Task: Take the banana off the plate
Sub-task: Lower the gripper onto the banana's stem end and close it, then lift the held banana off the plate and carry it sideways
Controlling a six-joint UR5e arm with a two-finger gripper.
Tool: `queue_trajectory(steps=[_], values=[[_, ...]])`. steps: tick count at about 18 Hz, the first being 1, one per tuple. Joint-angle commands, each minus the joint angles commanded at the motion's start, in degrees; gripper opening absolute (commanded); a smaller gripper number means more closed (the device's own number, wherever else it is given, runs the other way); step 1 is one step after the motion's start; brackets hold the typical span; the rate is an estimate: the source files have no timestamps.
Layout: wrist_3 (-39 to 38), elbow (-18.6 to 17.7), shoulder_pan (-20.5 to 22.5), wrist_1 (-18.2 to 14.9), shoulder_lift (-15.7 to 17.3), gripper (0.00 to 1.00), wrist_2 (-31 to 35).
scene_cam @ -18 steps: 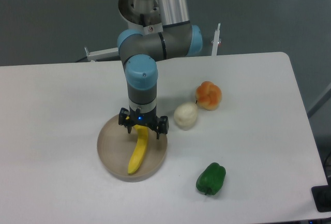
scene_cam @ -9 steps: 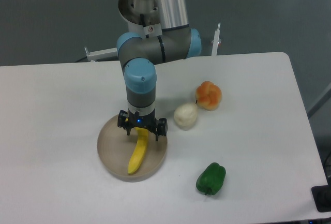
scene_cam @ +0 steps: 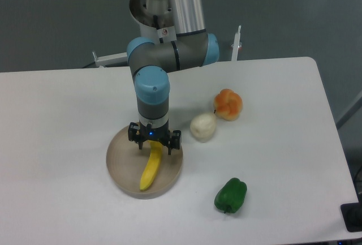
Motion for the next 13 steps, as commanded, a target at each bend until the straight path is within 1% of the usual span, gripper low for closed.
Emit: queue_trajectory(steps=[3,5,6,7,10,12,13], values=[[0.1,0.1,0.0,-0.1,0.0,0.45,0.0],[0.0,0.1,0.0,-0.1,0.0,0.40,0.0],[0.1,0.1,0.0,-0.1,0.0,0.35,0.0],[0.2,0.1,0.0,-0.1,0.1,0.32,0.0],[0.2,0.5,0.0,-0.1,0.2,0.28,0.1],[0.2,0.8,0.0,-0.1,0.2,0.23,0.1],[0.2,1.0,0.0,-0.1,0.2,0.23,0.1]])
